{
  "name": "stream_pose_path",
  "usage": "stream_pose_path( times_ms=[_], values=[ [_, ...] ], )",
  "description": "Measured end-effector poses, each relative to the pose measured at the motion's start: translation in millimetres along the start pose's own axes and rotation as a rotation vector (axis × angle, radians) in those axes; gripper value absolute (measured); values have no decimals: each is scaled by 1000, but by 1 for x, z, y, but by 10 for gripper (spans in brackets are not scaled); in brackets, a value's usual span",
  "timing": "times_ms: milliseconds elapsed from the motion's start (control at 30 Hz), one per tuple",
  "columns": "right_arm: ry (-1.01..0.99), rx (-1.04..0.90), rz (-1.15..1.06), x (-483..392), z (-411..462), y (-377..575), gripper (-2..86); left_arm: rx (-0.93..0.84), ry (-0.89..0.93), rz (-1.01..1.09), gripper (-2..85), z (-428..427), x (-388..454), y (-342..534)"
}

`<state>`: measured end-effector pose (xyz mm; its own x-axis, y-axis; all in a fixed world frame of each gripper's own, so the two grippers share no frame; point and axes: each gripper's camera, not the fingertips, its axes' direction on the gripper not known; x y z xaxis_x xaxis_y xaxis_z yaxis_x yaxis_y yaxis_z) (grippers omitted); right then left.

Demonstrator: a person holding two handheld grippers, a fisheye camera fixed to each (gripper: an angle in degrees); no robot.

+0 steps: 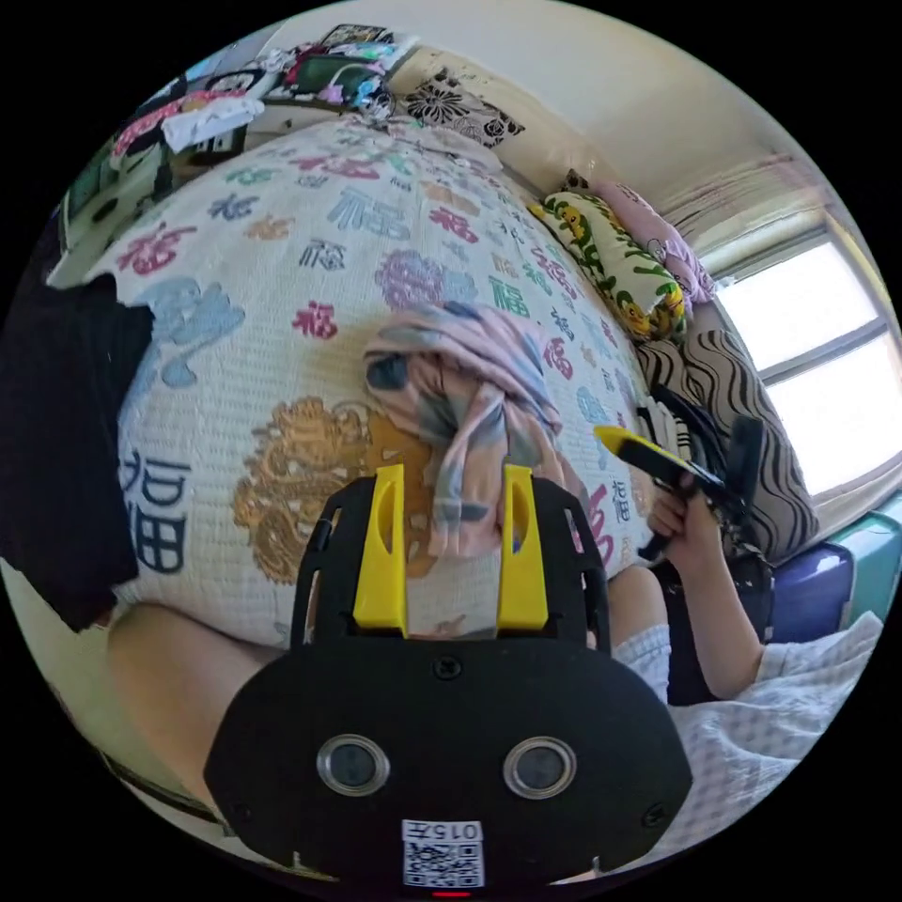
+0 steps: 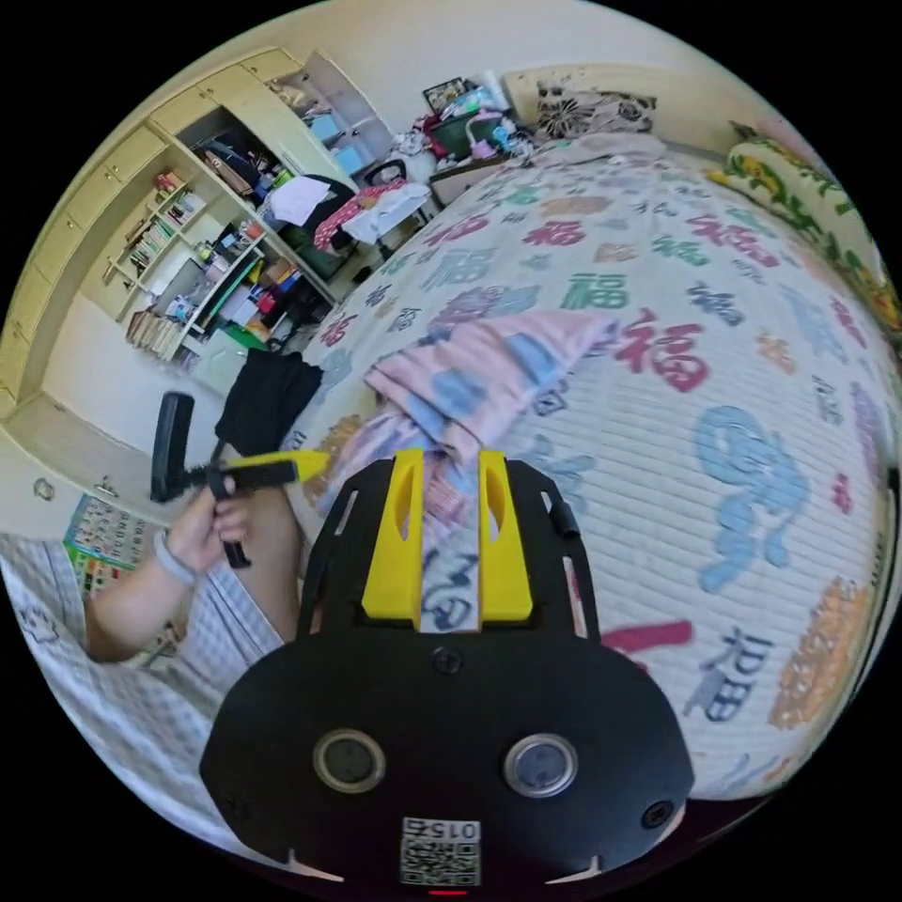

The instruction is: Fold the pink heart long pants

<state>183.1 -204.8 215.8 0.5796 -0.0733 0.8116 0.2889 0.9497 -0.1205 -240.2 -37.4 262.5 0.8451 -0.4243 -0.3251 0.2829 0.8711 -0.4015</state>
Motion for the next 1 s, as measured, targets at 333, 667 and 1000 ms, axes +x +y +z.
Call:
stream_pose_path(
  times_ms=[333, 667, 1000],
  values=[
    [-19, 13, 125, 1, 34, 2, -5, -45, 150, 47, 30, 12, 5, 44],
    [-98, -37, 328, 1, 41, 88, 45, 171, 180, 22, 8, -103, -12, 119],
    [-49, -217, 278, -26, 77, 125, 70, 74, 236, 9, 69, -115, 4, 188]
  ],
)
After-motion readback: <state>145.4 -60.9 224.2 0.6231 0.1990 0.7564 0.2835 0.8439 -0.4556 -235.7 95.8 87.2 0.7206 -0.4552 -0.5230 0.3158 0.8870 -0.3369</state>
